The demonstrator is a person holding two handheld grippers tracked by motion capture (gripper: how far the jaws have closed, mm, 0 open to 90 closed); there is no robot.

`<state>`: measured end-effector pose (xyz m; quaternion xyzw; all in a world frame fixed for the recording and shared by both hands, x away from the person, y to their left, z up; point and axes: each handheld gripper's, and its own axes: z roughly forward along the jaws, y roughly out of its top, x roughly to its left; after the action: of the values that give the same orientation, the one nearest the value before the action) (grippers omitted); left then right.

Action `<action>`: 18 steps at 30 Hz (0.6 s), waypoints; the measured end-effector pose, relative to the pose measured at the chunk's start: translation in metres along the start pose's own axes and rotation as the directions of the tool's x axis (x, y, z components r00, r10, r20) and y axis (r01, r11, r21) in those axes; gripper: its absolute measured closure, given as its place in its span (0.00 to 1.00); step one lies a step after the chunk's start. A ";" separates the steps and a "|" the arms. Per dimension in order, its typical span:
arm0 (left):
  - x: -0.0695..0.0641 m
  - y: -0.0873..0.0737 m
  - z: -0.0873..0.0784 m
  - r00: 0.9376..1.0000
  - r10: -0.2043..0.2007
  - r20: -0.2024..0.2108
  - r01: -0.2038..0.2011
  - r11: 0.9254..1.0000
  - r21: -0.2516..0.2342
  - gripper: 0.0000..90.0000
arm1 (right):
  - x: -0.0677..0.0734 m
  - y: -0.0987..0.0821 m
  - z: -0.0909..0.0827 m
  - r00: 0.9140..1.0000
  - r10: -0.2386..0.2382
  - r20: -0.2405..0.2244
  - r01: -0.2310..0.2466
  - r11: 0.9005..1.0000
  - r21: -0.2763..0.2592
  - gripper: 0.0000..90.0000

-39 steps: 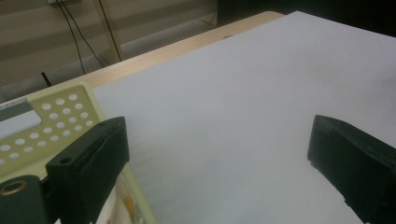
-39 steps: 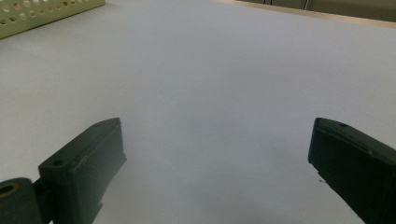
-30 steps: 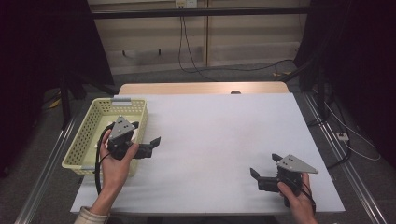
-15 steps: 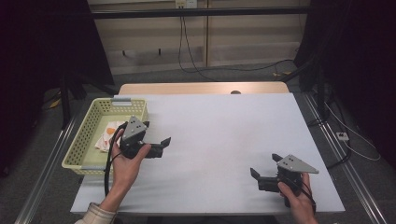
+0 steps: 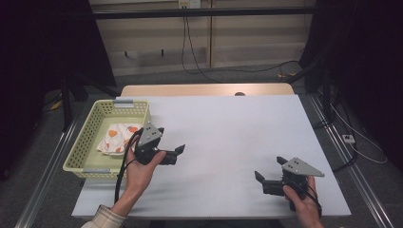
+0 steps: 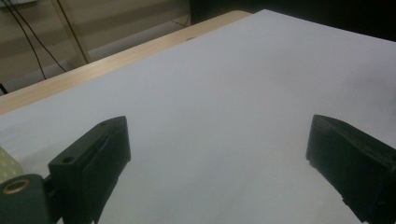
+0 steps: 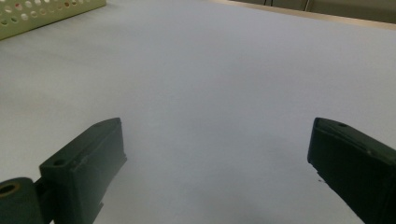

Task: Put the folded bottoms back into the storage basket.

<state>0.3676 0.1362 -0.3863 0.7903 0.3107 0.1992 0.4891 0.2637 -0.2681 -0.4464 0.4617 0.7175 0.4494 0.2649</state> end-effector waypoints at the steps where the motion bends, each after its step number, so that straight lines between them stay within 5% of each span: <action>1: -0.001 -0.001 0.000 1.000 -0.001 -0.002 0.001 1.000 -0.006 0.07 | 0.000 0.000 0.000 1.000 -0.002 0.000 0.002 1.000 0.000 0.04; 18: -0.014 -0.032 0.005 1.000 0.006 0.006 -0.006 1.000 0.003 0.06 | 0.000 0.000 0.000 1.000 0.004 -0.002 -0.004 1.000 0.000 0.04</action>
<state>0.3512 0.1342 -0.4172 0.7925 0.3071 0.1978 0.4883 0.2638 -0.2679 -0.4468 0.4626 0.7168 0.4505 0.2630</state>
